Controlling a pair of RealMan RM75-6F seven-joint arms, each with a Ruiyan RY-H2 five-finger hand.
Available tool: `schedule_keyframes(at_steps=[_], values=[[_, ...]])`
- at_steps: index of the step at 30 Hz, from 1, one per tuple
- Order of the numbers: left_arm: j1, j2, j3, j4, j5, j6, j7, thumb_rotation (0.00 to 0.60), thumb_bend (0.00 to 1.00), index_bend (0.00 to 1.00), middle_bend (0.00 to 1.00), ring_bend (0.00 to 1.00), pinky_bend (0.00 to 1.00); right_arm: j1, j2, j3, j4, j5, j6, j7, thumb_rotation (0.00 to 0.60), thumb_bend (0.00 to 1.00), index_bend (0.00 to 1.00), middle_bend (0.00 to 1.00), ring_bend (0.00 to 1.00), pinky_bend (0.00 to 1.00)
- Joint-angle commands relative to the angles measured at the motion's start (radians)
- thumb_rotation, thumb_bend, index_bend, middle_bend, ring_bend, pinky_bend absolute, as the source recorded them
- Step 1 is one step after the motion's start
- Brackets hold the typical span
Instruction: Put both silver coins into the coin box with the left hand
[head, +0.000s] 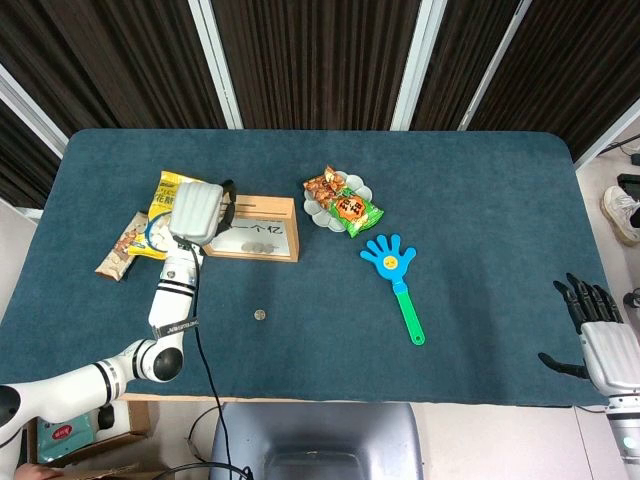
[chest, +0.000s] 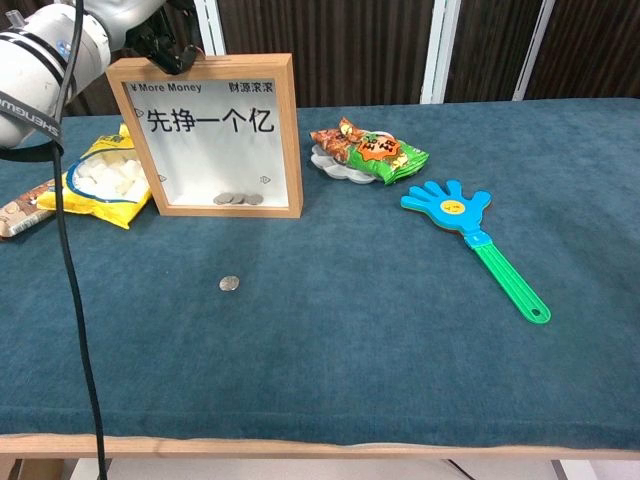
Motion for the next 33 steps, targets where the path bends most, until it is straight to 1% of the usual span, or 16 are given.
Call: schedule_keyframes(at_steps=[1,3,6,12,15,18,21,23,28,31,33], values=[[-0.003,0.001,0.003,-0.001,-0.002,0.003,0.002,0.6,0.46,0.59,1.0,1.0,1.0,-0.001,0.001,0.0,0.0,-0.002,0.001,0.002,0.6,0.15,0.0,0.0,0.0,0.0],[-0.004,0.002,0.005,-0.005,-0.003,0.005,0.001,0.6,0.46,0.52,1.0,1.0,1.0,0.0,0.001,0.0,0.0,-0.001,0.001,0.002,0.6,0.15,0.0,0.0,0.0,0.0],[-0.004,0.005,0.011,-0.01,-0.005,0.009,0.003,0.6,0.45,0.45,1.0,1.0,1.0,0.0,0.001,0.001,-0.001,-0.001,0.0,0.002,0.6,0.15,0.0,0.0,0.0,0.0],[-0.004,0.013,0.016,-0.025,-0.013,0.018,0.006,0.6,0.45,0.42,1.0,1.0,1.0,-0.002,0.0,0.0,-0.002,-0.004,0.004,0.001,0.6,0.15,0.0,0.0,0.0,0.0],[0.007,0.027,0.024,-0.065,0.019,0.047,-0.01,0.6,0.45,0.42,1.0,1.0,1.0,-0.001,0.001,0.001,-0.001,-0.004,0.004,0.002,0.6,0.15,0.0,0.0,0.0,0.0],[0.045,0.063,0.058,-0.16,0.09,0.097,-0.04,0.6,0.42,0.42,1.0,1.0,1.0,0.0,0.0,0.002,-0.001,-0.003,0.001,0.005,0.6,0.15,0.0,0.0,0.0,0.0],[0.106,0.093,0.097,-0.27,0.156,0.153,-0.113,0.6,0.37,0.43,1.0,1.0,1.0,0.002,-0.001,-0.001,-0.003,-0.01,-0.001,0.002,0.6,0.15,0.0,0.0,0.0,0.0],[0.146,0.107,0.14,-0.327,0.194,0.18,-0.137,0.6,0.36,0.43,1.0,1.0,1.0,0.002,-0.002,-0.004,-0.006,-0.02,0.001,-0.002,0.6,0.15,0.0,0.0,0.0,0.0],[0.225,0.115,0.252,-0.388,0.292,0.227,-0.169,0.6,0.36,0.43,1.0,1.0,1.0,-0.003,-0.002,-0.008,-0.011,-0.029,0.013,-0.001,0.6,0.15,0.0,0.0,0.0,0.0],[0.261,0.111,0.302,-0.41,0.319,0.234,-0.183,0.6,0.36,0.43,1.0,1.0,1.0,-0.005,0.002,-0.002,-0.007,-0.013,0.011,0.011,0.6,0.15,0.0,0.0,0.0,0.0],[0.285,0.094,0.333,-0.402,0.353,0.247,-0.21,0.6,0.36,0.43,1.0,1.0,1.0,-0.006,0.002,0.003,-0.006,-0.003,0.012,0.014,0.6,0.15,0.0,0.0,0.0,0.0]])
